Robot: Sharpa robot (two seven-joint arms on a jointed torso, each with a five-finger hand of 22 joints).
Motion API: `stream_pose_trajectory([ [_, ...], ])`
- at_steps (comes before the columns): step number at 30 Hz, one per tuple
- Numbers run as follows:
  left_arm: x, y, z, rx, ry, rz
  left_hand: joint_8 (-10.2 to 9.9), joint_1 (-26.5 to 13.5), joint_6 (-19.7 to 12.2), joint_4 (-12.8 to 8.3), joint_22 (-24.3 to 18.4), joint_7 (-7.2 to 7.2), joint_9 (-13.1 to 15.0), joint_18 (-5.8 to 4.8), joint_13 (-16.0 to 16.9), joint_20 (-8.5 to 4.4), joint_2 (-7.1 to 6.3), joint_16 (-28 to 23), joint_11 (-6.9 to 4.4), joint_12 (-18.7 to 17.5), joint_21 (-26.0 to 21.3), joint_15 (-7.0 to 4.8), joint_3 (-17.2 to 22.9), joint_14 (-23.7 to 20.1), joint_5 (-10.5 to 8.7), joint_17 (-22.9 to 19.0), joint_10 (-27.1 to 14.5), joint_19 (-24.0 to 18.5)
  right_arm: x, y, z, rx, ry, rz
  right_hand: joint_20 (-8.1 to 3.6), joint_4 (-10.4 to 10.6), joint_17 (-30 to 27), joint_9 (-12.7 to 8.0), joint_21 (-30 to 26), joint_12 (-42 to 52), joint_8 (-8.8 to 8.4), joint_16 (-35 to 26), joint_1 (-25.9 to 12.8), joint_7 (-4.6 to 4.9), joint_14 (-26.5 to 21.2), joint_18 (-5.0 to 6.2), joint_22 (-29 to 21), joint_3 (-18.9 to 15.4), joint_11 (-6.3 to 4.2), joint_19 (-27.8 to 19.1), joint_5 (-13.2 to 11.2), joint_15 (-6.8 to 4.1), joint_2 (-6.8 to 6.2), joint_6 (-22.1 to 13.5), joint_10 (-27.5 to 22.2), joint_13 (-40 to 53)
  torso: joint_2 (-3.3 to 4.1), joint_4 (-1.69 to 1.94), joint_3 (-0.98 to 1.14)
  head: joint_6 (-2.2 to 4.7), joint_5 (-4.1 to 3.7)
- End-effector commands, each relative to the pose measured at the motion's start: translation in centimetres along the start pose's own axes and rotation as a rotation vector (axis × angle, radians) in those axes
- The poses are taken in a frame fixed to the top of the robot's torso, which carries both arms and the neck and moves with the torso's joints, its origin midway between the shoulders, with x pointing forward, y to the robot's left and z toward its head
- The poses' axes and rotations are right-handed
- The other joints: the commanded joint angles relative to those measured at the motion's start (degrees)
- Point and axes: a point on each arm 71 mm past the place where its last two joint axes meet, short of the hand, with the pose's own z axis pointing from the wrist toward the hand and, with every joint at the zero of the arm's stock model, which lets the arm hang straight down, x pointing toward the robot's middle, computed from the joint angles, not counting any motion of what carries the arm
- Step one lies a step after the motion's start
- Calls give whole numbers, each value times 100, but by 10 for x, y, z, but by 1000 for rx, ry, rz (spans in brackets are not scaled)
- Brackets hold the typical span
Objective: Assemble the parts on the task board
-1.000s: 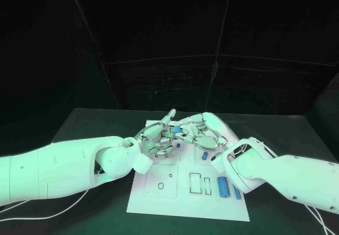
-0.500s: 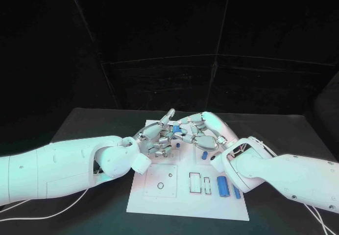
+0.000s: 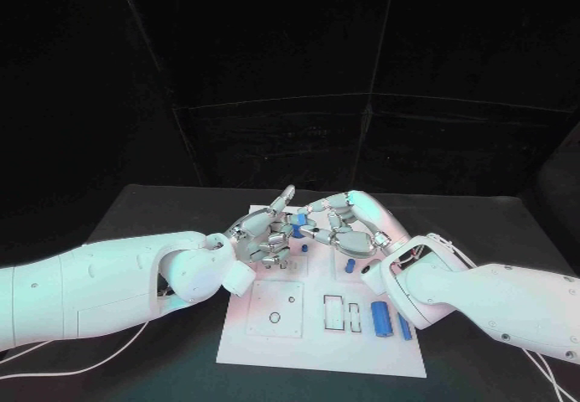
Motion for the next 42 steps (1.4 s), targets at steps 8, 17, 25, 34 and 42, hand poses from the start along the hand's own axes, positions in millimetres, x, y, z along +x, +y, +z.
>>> stream_pose_trajectory([
  [8, -2, -3, -1, 18, -4, -5, 35, 105, 55, -26, 13, -17, 61, -49, 7, -27, 56, 17, -10, 13, 40, -61, -43, 606, 24, 1508, 51, 25, -1, 1, -1, -1, -6, 2, -9, 12, 4, 10, 18, 19, 30, 28, 59, 116, 78, -69, 782, -2, 16, 38, 19, 27, 27, 151, 40, 5, -1, 0, 4, -8, 8],
  [17, -5, -4, -1, 18, -13, -2, 26, 218, 47, -42, 15, -22, 116, -49, 15, -37, 69, 17, -16, 4, 41, -69, -46, 606, 25, 1508, 60, 25, -3, 0, -2, 1, -11, 1, -10, 13, 0, 11, 18, 17, 31, 26, 64, 115, 77, -69, 782, -2, 15, 38, 23, 26, 31, 157, 39, 4, 2, 0, 5, -11, -1],
  [25, -5, -4, -2, 19, -10, -4, 24, 265, 47, -48, 26, -25, 141, -52, 23, -40, 73, 17, -18, 3, 48, -72, -48, 606, 25, 1508, 66, 30, -5, -3, -3, 11, -15, -5, -10, 14, -2, 12, 21, 18, 33, 25, 66, 114, 77, -70, 788, -2, 14, 43, 24, 25, 33, 162, 40, 5, 3, 4, 0, -17, 0],
  [34, -6, -4, -4, 21, -10, -6, 23, 301, 49, -54, 36, -27, 160, -54, 29, -42, 75, 17, -20, 3, 55, -74, -49, 606, 25, 1508, 71, 35, -7, -4, -4, 14, -20, -9, -11, 15, 0, 14, 19, 21, 36, 27, 69, 112, 77, -69, 784, -3, 13, 40, 26, 24, 35, 169, 42, 7, 1, -1, 0, -21, 4],
  [42, -13, -5, -6, 16, -41, 12, 0, 376, 17, -66, -2, -20, 193, -46, -32, -44, 72, 17, -17, -44, 31, -74, -55, 606, 25, 1508, 37, 16, -6, -1, -4, 3, -25, -2, -11, 16, 0, 15, 19, 23, 38, 27, 70, 111, 77, -69, 786, -4, 12, 41, 27, 24, 36, 174, 44, 10, 4, 3, 6, -22, -3],
])
